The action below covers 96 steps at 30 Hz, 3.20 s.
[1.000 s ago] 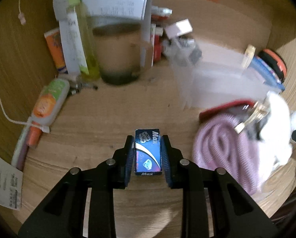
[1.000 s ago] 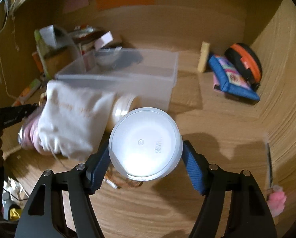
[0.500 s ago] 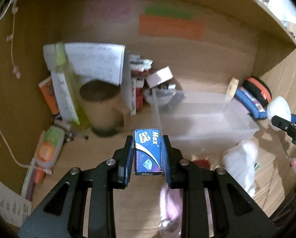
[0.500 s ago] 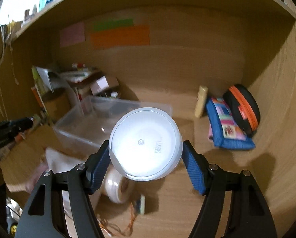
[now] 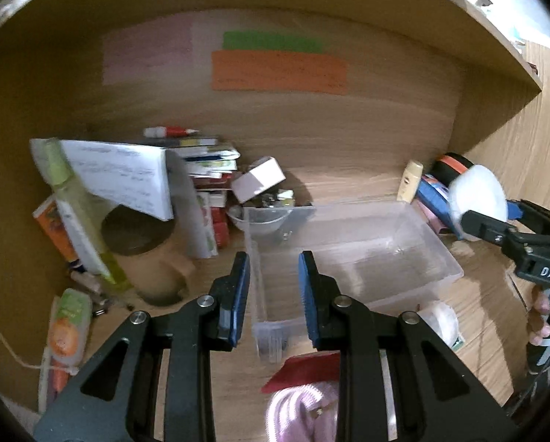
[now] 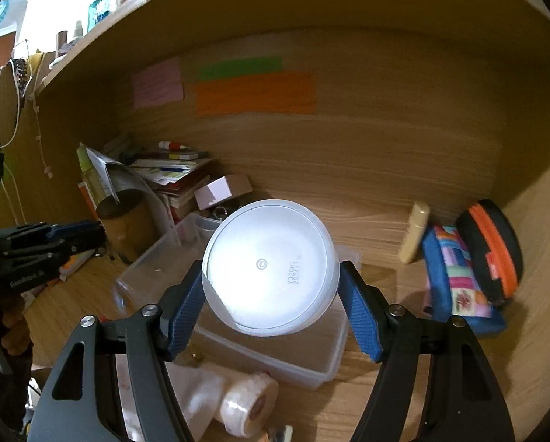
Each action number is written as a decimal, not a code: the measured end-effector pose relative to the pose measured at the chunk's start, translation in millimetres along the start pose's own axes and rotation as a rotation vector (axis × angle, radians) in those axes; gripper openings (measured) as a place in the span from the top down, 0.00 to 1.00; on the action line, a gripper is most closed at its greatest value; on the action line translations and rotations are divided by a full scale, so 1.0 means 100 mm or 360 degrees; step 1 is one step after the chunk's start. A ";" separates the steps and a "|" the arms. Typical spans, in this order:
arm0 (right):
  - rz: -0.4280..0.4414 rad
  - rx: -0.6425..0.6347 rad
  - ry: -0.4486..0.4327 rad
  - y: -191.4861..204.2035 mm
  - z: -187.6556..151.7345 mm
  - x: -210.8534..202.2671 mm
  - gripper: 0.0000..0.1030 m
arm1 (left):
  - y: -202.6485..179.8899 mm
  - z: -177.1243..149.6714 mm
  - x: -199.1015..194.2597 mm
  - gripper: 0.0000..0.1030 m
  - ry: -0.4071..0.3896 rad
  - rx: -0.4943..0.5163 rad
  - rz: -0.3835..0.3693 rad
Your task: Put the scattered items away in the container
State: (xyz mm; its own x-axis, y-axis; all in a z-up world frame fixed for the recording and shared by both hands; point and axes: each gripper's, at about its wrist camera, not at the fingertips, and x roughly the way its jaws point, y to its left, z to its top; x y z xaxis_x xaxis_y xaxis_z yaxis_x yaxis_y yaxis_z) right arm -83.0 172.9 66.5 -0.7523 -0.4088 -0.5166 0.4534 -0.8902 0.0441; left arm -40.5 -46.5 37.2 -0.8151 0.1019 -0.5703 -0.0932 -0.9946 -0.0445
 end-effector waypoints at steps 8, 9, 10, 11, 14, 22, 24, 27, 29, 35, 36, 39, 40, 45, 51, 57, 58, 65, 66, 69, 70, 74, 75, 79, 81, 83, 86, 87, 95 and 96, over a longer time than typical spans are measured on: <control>0.0047 0.0016 0.0146 -0.07 0.00 0.44 0.35 | 0.12 0.01 0.30 0.74 0.0127 -0.0042 -0.0010; 0.0060 0.0027 0.0170 -0.08 -0.01 0.49 0.35 | 0.19 -0.01 0.30 0.74 0.0141 -0.0069 -0.0010; 0.0072 0.0032 0.0191 -0.10 -0.02 0.53 0.35 | 0.25 -0.03 0.29 0.74 0.0157 -0.0091 -0.0017; 0.0083 0.0038 0.0210 -0.11 -0.03 0.57 0.35 | 0.30 -0.06 0.28 0.74 0.0174 -0.0110 -0.0027; 0.0090 0.0041 0.0258 -0.13 -0.05 0.67 0.35 | 0.40 -0.17 0.27 0.72 0.0244 -0.0113 -0.0013; 0.0096 0.0019 0.0397 -0.12 -0.09 0.91 0.35 | 0.49 -0.47 0.37 0.67 0.0394 -0.0126 -0.0007; 0.0090 0.0014 0.0431 -0.12 -0.09 0.97 0.35 | 0.47 -0.48 0.33 0.67 0.0373 -0.0113 -0.0005; 0.0066 -0.0008 0.0473 -0.11 -0.11 1.03 0.35 | 0.50 -0.52 0.29 0.51 0.0389 -0.0144 -0.0092; 0.0066 -0.0017 0.0496 -0.10 -0.11 1.06 0.35 | 0.53 -0.54 0.23 0.50 0.0376 -0.0162 -0.0102; 0.0087 -0.0032 0.0585 -0.05 -0.12 1.18 0.35 | 0.45 -0.62 0.10 0.43 0.0389 -0.0088 -0.0146; 0.0086 -0.0035 0.0587 -0.05 -0.12 1.19 0.35 | 0.42 -0.64 0.08 0.42 0.0395 -0.0062 -0.0146; 0.0093 -0.0034 0.0602 -0.04 -0.13 1.21 0.35 | 0.36 -0.69 0.08 0.42 0.0418 -0.0014 -0.0141; 0.0093 -0.0037 0.0613 -0.04 -0.14 1.22 0.35 | 0.34 -0.71 0.09 0.41 0.0431 0.0000 -0.0135; 0.0090 -0.0042 0.0674 -0.05 -0.17 1.30 0.35 | 0.30 -0.77 0.12 0.41 0.0472 0.0031 -0.0159; 0.0050 -0.0097 0.0711 -0.01 -0.18 1.37 0.34 | 0.29 -0.80 0.10 0.40 0.0476 0.0039 -0.0212; 0.0002 -0.0140 0.0728 0.01 -0.19 1.42 0.34 | 0.26 -0.85 0.12 0.34 0.0499 0.0047 -0.0253; -0.0008 -0.0143 0.0728 0.01 -0.19 1.43 0.34 | 0.25 -0.85 0.12 0.34 0.0497 0.0052 -0.0247; -0.0018 -0.0129 0.0733 0.01 -0.20 1.39 0.34 | 0.29 -0.79 0.25 0.34 0.0518 -0.0011 -0.0257; -0.0018 -0.0129 0.0737 0.00 -0.20 1.41 0.34 | 0.29 -0.78 0.27 0.34 0.0516 -0.0022 -0.0264; -0.0016 -0.0123 0.0742 0.00 -0.19 1.41 0.34 | 0.25 -0.74 0.29 0.34 0.0508 -0.0029 -0.0301; -0.0014 -0.0119 0.0743 -0.01 -0.19 1.41 0.34 | 0.23 -0.73 0.29 0.34 0.0504 -0.0023 -0.0313; 0.0013 -0.0130 0.0736 0.00 -0.20 1.33 0.34 | 0.07 -0.67 0.26 0.34 0.0470 0.0075 -0.0333; 0.0013 -0.0135 0.0726 -0.01 -0.20 1.30 0.34 | 0.02 -0.65 0.26 0.34 0.0465 0.0104 -0.0333; 0.0018 -0.0160 0.0663 0.03 -0.22 1.09 0.33 | -0.09 -0.62 0.30 0.34 0.0477 0.0160 -0.0338; 0.0023 -0.0167 0.0633 0.02 -0.25 0.98 0.33 | -0.13 -0.61 0.35 0.34 0.0499 0.0167 -0.0353; 0.0022 -0.0179 0.0598 0.01 -0.27 0.85 0.31 | -0.16 -0.62 0.38 0.34 0.0518 0.0173 -0.0369; -0.0004 -0.0185 0.0530 -0.03 -0.30 0.62 0.24 | -0.24 -0.63 0.42 0.34 0.0543 0.0203 -0.0378; -0.0003 -0.0183 0.0515 -0.04 -0.31 0.57 0.24 | -0.27 -0.63 0.43 0.34 0.0550 0.0218 -0.0381; -0.0056 -0.0156 0.0492 -0.17 -0.57 0.24 0.24 | -0.43 -0.68 0.52 0.34 0.0631 0.0242 -0.0432; -0.0063 -0.0143 0.0494 -0.20 -0.61 0.21 0.24 | -0.43 -0.68 0.53 0.34 0.0640 0.0236 -0.0430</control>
State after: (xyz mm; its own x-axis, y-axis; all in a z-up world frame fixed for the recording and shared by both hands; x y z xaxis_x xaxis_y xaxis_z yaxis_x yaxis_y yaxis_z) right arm -78.3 194.1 2.3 -0.5950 -0.2813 -0.7529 0.4775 -0.8772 -0.0497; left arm -40.8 1.0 -47.0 -0.4687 0.3117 -0.8266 -0.3742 -0.9176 -0.1338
